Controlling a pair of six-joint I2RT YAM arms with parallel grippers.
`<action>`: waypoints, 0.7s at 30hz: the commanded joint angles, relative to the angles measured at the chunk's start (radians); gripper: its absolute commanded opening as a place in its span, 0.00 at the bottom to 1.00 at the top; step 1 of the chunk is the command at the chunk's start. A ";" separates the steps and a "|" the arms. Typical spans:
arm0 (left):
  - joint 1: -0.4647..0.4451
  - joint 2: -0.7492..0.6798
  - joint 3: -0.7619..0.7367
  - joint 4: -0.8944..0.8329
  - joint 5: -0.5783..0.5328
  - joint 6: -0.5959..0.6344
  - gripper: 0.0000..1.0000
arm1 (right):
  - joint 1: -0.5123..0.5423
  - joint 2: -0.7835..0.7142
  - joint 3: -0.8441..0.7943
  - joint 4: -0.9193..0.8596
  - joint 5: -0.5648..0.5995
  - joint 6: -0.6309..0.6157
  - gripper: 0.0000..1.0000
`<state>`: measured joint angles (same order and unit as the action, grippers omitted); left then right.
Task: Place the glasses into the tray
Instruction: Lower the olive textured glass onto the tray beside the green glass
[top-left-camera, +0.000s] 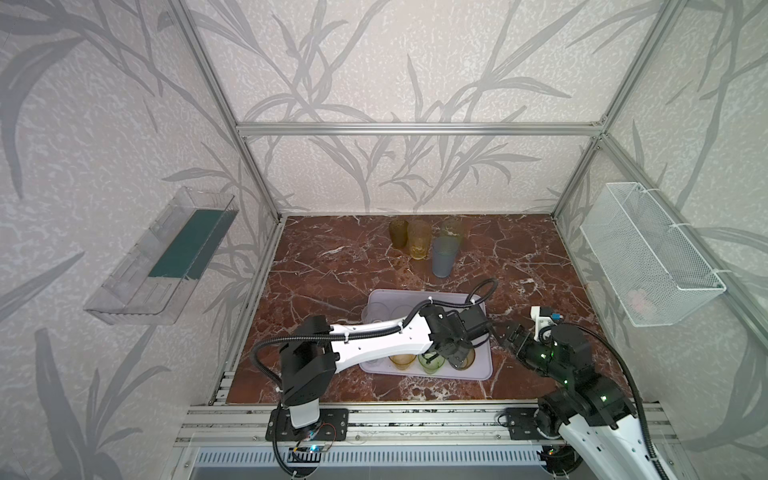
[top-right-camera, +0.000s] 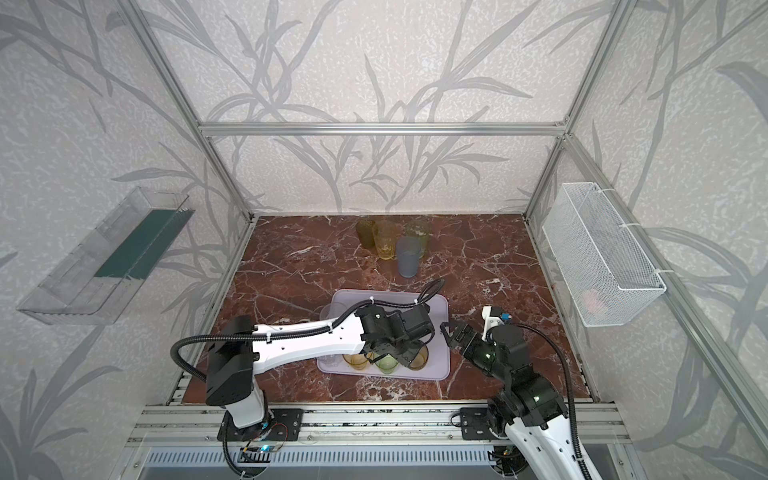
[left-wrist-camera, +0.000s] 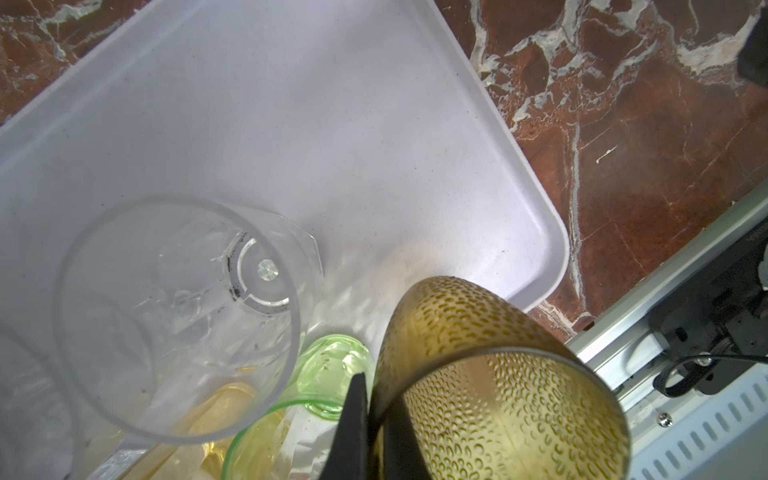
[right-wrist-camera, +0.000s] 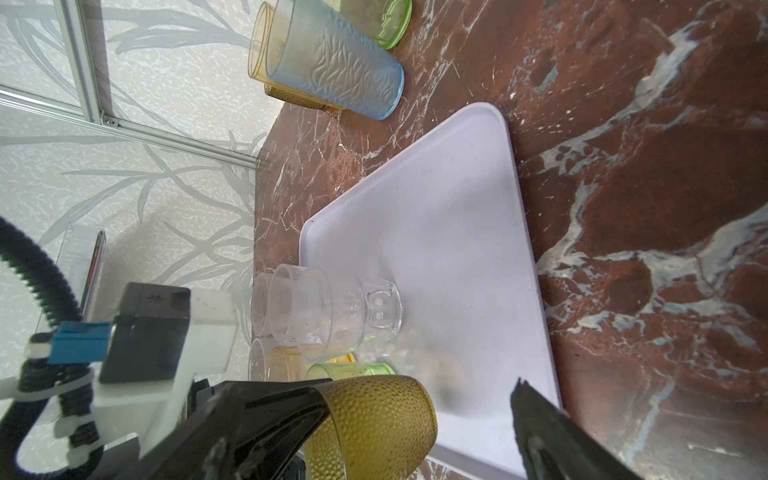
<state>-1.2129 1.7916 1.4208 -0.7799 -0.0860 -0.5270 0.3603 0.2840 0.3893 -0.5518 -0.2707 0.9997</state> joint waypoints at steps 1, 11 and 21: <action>-0.006 0.022 0.004 -0.006 -0.008 -0.006 0.00 | -0.006 -0.014 -0.009 -0.009 0.002 0.001 0.99; -0.013 0.029 -0.008 0.003 -0.011 -0.016 0.00 | -0.009 -0.020 -0.012 -0.014 0.002 0.006 0.99; -0.016 0.067 0.001 -0.010 -0.014 -0.016 0.00 | -0.012 -0.032 -0.012 -0.032 0.013 0.010 0.99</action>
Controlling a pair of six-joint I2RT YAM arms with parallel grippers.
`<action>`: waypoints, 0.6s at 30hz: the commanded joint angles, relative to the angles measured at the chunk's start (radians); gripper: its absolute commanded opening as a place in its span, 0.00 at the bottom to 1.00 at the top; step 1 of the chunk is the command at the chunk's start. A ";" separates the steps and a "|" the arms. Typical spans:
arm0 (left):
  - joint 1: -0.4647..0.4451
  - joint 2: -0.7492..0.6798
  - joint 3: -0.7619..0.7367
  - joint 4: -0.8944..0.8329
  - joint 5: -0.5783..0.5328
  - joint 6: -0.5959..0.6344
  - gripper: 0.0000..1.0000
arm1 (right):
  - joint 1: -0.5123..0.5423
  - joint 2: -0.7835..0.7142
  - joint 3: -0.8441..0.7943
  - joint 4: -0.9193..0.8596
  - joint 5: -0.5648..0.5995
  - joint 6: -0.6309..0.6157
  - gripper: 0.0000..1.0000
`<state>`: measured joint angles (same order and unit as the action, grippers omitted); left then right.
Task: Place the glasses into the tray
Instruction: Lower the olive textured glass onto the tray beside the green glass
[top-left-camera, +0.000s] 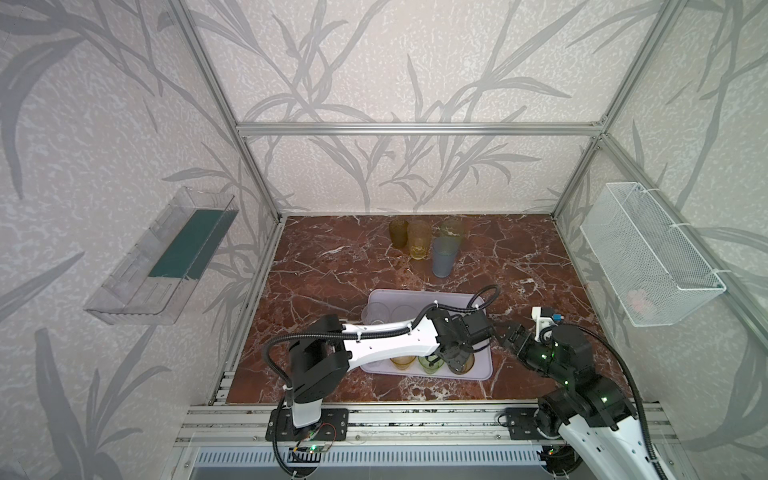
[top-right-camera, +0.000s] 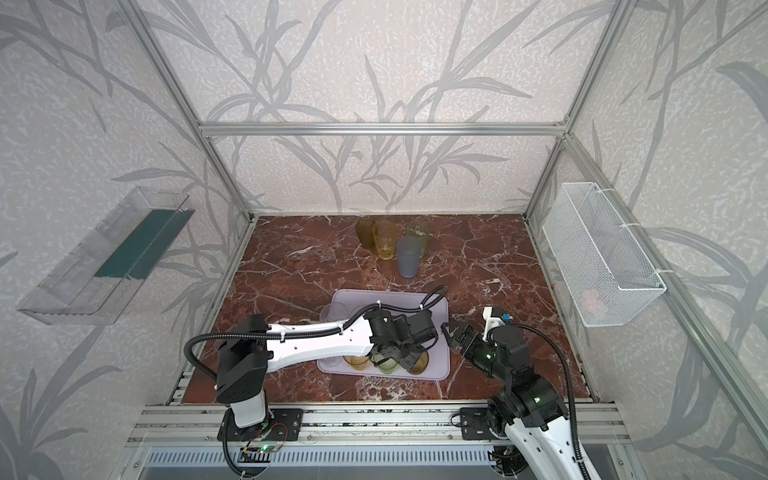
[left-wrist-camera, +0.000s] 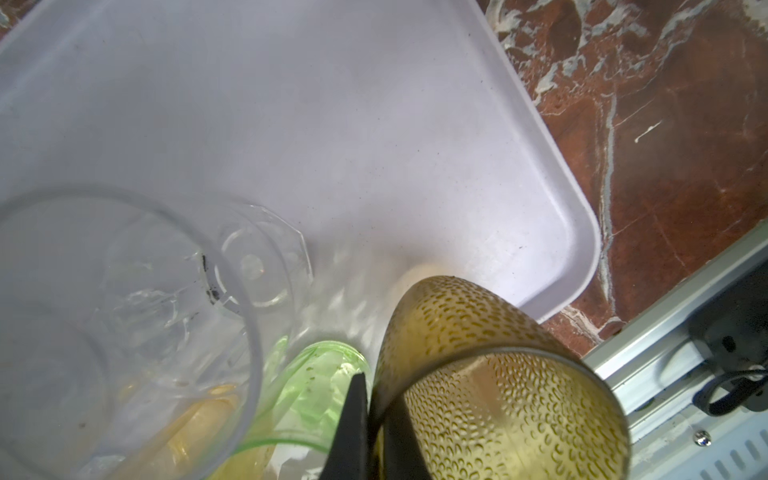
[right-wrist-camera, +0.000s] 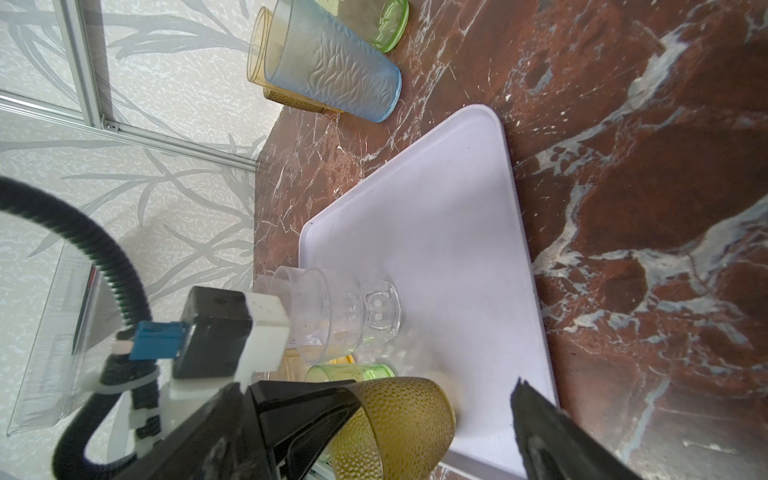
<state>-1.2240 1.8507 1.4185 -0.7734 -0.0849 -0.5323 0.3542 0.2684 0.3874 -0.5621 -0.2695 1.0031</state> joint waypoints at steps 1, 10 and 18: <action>-0.006 0.010 0.002 -0.017 -0.015 -0.012 0.00 | -0.006 -0.018 -0.010 -0.024 0.013 0.006 0.99; -0.008 0.008 0.004 -0.015 -0.022 -0.012 0.20 | -0.009 -0.025 -0.019 -0.023 0.016 0.009 0.99; -0.009 -0.003 0.021 -0.035 -0.033 -0.008 0.29 | -0.011 -0.020 -0.022 -0.016 0.012 0.012 0.99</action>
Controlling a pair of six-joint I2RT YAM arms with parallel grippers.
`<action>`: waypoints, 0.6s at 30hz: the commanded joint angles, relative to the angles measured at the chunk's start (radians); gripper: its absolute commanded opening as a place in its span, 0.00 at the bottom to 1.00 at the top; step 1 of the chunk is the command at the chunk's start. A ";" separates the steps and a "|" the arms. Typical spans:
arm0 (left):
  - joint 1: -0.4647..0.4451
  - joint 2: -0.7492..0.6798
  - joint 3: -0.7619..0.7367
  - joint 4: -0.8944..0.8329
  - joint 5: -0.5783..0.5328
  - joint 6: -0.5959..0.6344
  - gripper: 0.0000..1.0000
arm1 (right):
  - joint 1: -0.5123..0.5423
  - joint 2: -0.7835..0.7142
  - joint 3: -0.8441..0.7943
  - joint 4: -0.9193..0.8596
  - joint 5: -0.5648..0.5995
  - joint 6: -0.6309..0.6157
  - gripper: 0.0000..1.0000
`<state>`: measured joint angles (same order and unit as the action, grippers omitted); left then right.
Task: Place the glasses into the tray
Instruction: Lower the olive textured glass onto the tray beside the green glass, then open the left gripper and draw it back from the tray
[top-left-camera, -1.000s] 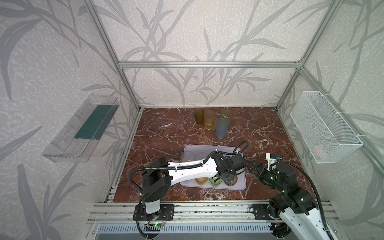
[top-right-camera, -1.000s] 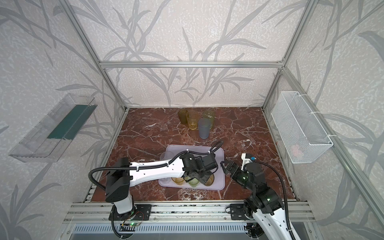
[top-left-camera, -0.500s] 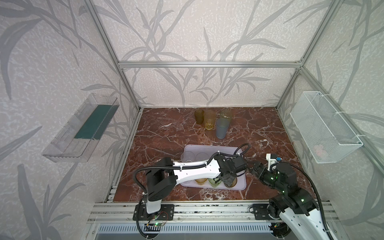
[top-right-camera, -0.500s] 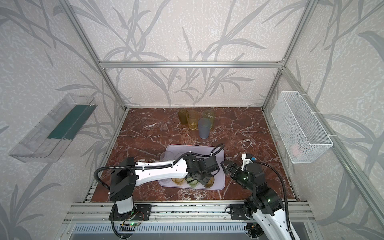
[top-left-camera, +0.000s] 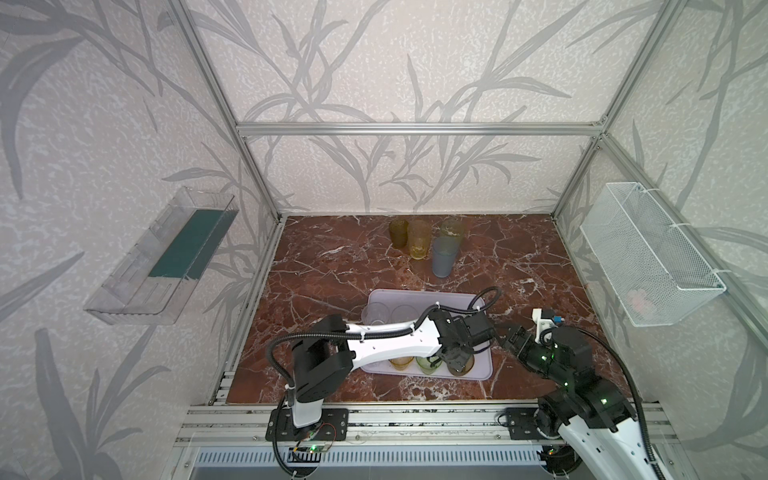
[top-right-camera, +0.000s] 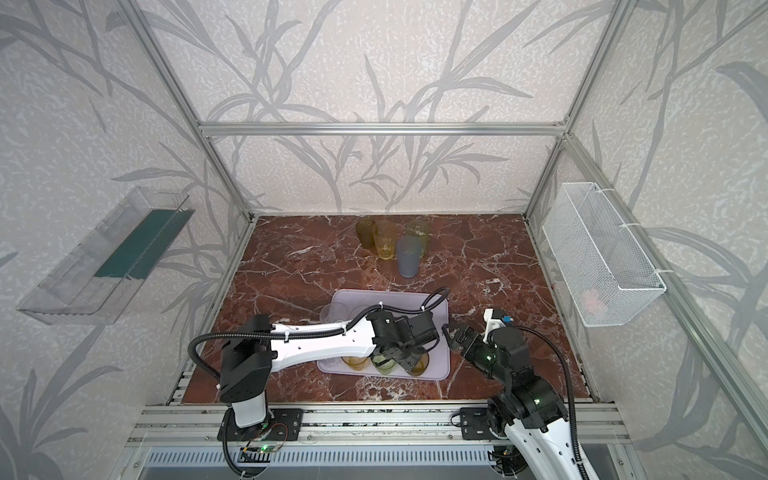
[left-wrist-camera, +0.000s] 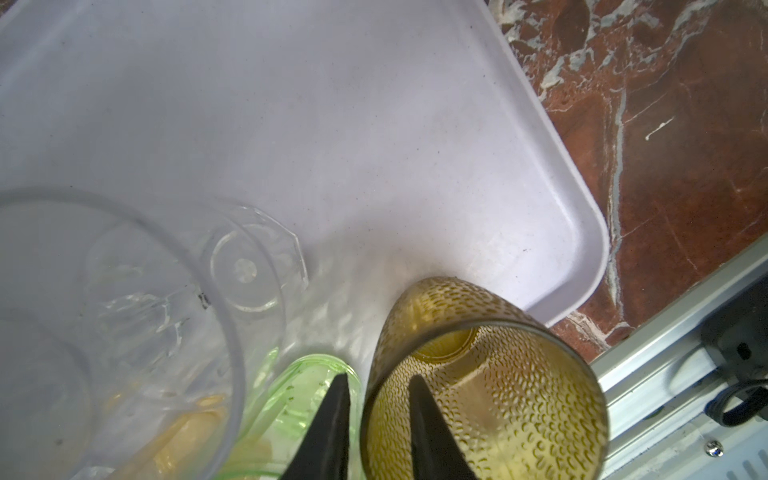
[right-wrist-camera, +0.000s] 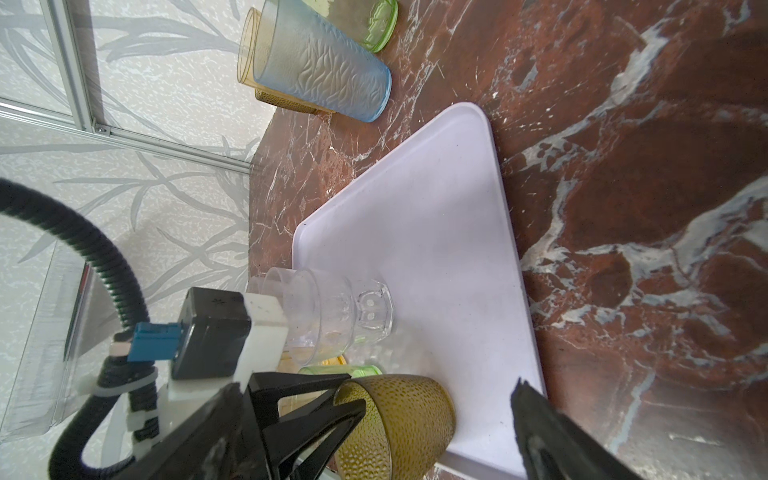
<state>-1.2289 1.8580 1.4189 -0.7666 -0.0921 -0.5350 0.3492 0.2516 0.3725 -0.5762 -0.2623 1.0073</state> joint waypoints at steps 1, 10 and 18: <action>-0.004 -0.012 0.024 -0.043 -0.026 -0.005 0.32 | -0.005 -0.004 -0.007 -0.001 0.005 0.010 0.99; -0.006 -0.045 0.067 -0.089 -0.038 0.020 0.55 | -0.006 -0.025 -0.015 0.004 0.001 0.025 0.99; -0.006 -0.054 0.126 -0.134 -0.040 0.042 0.61 | -0.006 -0.045 -0.031 0.022 0.000 0.040 0.99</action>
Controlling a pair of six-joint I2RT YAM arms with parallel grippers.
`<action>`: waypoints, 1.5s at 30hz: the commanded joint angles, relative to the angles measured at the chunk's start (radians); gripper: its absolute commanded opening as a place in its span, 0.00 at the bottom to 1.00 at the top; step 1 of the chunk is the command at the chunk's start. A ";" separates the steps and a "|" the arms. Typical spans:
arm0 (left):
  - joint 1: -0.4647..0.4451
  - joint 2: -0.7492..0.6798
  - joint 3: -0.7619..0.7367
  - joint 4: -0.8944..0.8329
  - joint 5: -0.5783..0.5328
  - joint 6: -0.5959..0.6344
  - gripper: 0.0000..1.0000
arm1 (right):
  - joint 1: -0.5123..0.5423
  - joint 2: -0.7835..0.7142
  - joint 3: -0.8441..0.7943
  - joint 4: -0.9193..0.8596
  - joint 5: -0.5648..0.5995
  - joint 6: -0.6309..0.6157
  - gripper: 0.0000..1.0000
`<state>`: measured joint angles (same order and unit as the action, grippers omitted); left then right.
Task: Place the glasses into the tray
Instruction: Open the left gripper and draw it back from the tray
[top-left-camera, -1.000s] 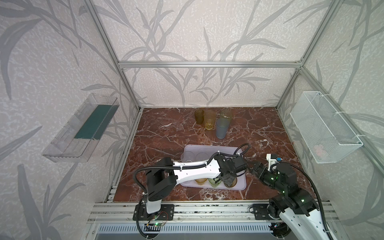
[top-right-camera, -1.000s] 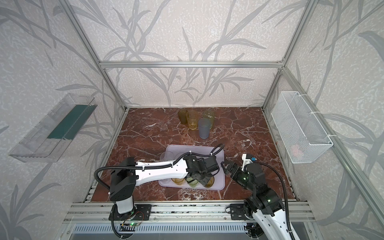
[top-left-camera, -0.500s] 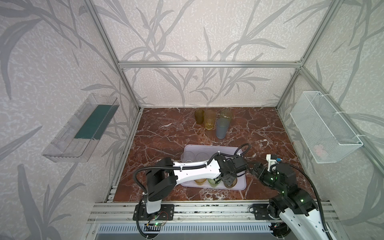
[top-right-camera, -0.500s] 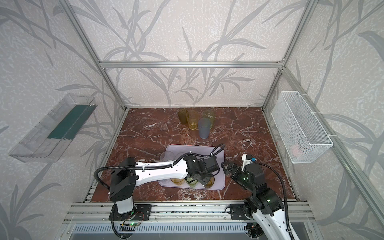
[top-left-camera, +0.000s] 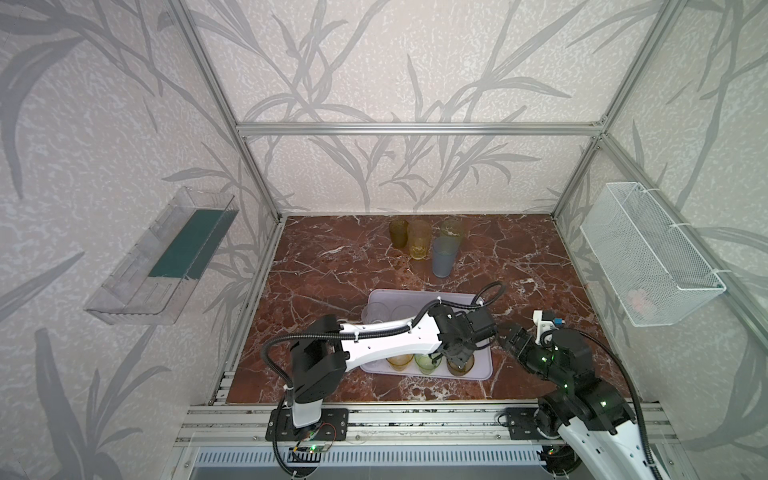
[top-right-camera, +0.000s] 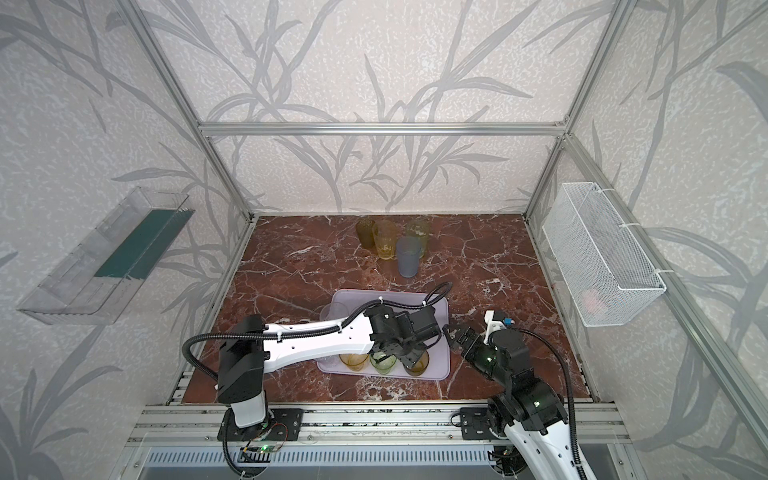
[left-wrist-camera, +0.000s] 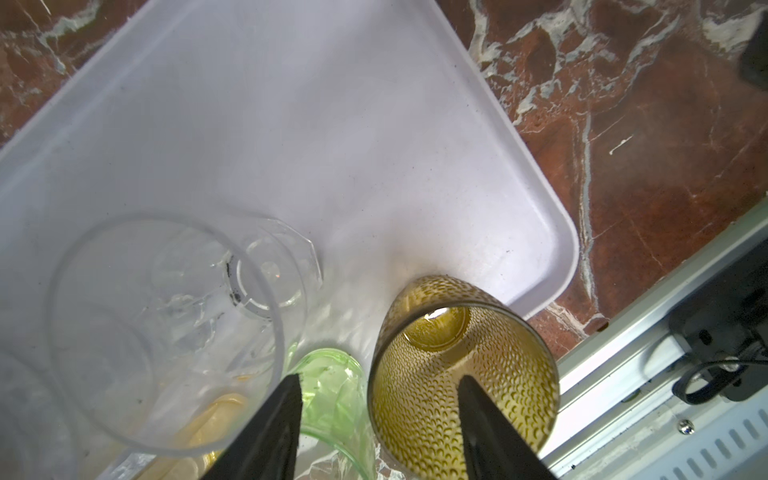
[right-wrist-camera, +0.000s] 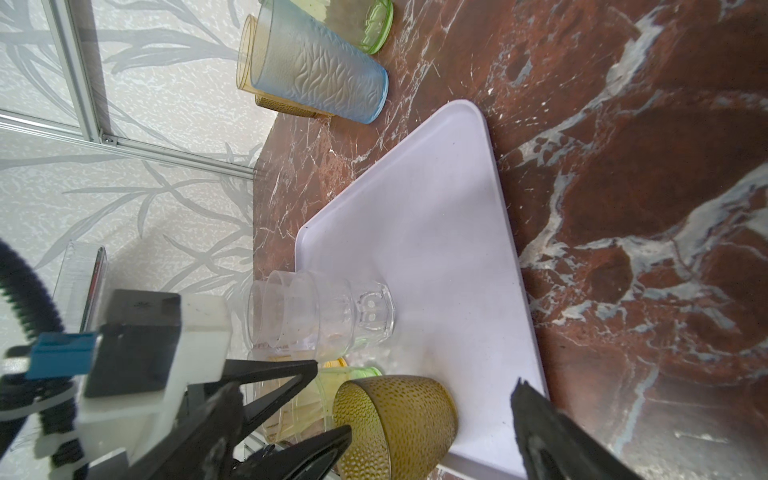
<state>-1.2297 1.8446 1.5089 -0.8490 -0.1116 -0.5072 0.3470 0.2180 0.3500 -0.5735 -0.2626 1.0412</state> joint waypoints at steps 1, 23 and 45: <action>-0.005 -0.046 0.040 -0.055 -0.021 0.015 0.62 | -0.003 -0.010 -0.007 0.019 -0.001 0.004 0.99; 0.002 -0.128 0.071 -0.054 -0.185 0.003 0.99 | -0.004 0.010 0.049 -0.009 0.013 -0.083 0.99; 0.308 -0.203 0.062 -0.022 -0.175 0.059 1.00 | -0.005 0.065 0.065 0.015 -0.016 -0.144 0.99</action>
<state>-0.9623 1.6859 1.5867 -0.8780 -0.2886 -0.4652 0.3458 0.2703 0.3786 -0.5755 -0.2638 0.9268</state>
